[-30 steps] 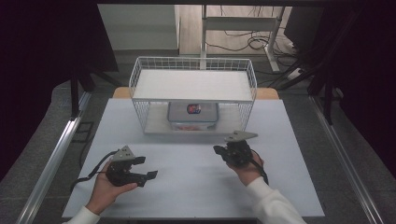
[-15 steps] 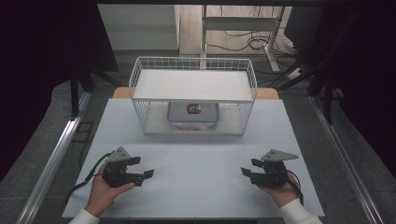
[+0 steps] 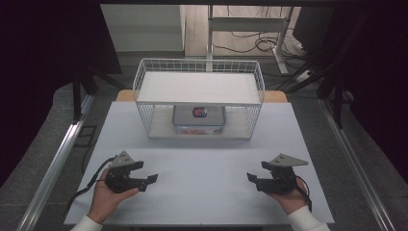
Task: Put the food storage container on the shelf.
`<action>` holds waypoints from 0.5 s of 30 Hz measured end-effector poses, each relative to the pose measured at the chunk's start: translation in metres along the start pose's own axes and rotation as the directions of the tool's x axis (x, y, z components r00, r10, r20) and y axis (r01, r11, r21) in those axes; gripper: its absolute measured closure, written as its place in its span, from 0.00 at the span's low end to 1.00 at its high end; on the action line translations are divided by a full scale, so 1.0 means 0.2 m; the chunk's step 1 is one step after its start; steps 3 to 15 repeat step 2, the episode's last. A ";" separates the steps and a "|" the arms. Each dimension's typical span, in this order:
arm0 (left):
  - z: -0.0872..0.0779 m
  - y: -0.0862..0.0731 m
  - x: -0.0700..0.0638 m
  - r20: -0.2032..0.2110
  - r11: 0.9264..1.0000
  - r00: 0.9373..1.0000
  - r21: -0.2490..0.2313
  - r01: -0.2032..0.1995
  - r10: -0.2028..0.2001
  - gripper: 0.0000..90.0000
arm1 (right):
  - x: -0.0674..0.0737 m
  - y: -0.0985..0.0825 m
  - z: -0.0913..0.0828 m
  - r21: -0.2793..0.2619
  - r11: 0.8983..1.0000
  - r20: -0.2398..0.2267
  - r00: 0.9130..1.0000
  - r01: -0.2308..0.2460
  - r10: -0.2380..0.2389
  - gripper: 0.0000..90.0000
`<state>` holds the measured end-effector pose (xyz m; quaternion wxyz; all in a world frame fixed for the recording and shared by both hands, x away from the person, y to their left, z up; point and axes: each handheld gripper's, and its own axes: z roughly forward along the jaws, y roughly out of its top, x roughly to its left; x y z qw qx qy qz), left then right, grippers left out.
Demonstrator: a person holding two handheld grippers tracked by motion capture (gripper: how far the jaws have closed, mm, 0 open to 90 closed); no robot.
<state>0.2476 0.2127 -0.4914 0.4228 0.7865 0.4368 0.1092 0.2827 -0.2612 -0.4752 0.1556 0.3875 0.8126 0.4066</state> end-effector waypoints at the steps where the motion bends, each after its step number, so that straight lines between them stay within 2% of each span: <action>1: 0.00 0.00 0.00 0.001 1.000 1.000 -0.001 -0.003 0.003 0.25 | 0.00 0.00 0.00 0.000 1.000 0.000 1.000 0.000 0.000 0.28; 15: 0.00 0.00 0.00 0.002 1.000 1.000 -0.001 -0.001 0.001 0.25 | -0.01 0.00 0.00 0.000 1.000 0.005 1.000 -0.005 0.005 0.28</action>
